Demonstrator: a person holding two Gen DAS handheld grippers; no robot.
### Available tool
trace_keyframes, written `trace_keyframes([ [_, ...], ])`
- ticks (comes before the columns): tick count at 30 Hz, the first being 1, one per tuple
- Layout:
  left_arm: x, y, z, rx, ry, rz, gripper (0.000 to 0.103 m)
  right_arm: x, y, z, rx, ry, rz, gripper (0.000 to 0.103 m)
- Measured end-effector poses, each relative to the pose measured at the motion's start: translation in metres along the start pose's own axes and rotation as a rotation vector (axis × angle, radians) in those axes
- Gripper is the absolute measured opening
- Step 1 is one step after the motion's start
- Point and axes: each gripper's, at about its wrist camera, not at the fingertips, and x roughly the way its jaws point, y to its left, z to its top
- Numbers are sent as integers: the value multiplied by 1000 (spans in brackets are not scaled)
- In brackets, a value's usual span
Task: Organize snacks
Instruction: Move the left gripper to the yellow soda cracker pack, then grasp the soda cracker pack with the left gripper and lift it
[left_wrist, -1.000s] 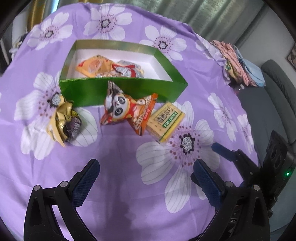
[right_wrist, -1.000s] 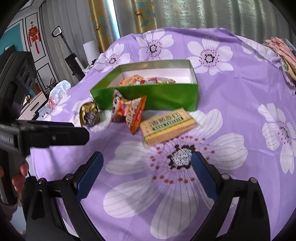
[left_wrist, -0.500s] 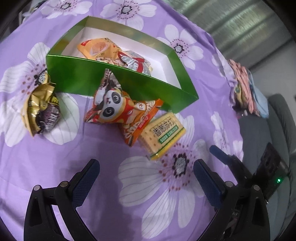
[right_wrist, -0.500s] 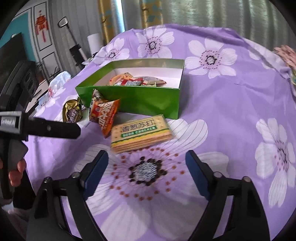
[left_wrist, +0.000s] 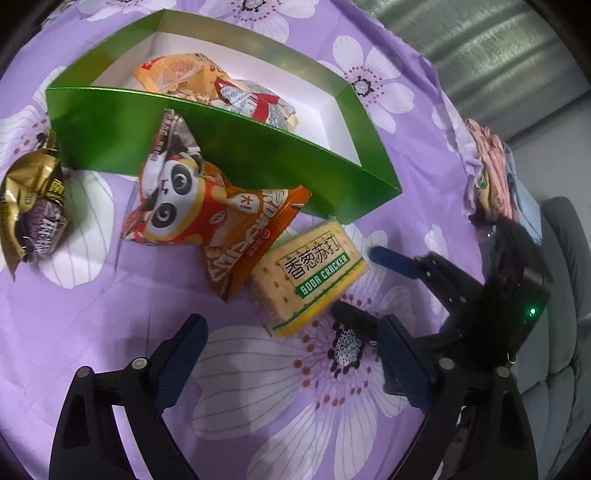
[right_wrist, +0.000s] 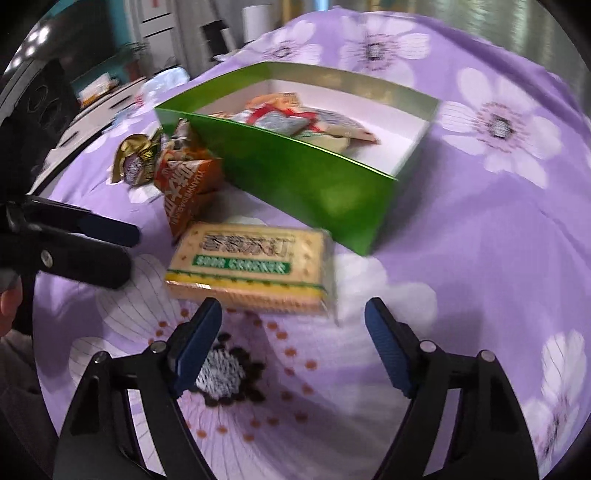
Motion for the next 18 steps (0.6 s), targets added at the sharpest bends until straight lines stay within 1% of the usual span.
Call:
trace_keyframes([
  [3, 6, 2, 0, 1, 14, 12, 75, 8, 4, 4, -27, 17, 49, 79],
  [4, 8, 4, 0, -3, 19, 11, 74, 10, 9, 5, -35, 18, 68, 80],
  [6, 7, 6, 0, -2, 15, 13, 71, 10, 19, 4, -43, 20, 74, 78],
  [8, 6, 7, 0, 4, 9, 23, 71, 5, 28, 1, -40, 7, 105, 71],
  [10, 4, 9, -2, 16, 9, 26, 69, 3, 37, -1, -32, 8, 91, 69],
  [12, 2, 13, -4, 21, 7, 29, 62, 0, 43, -5, -4, 10, 68, 65],
  [15, -2, 21, -6, 16, 4, 27, 56, -8, 49, -16, 80, -17, 51, 56],
  [17, -3, 21, -9, 36, 2, 39, 53, -11, 51, -22, 136, -37, 40, 46],
  [18, -3, 20, -9, 45, 1, 46, 52, -12, 53, -26, 161, -42, 28, 44],
])
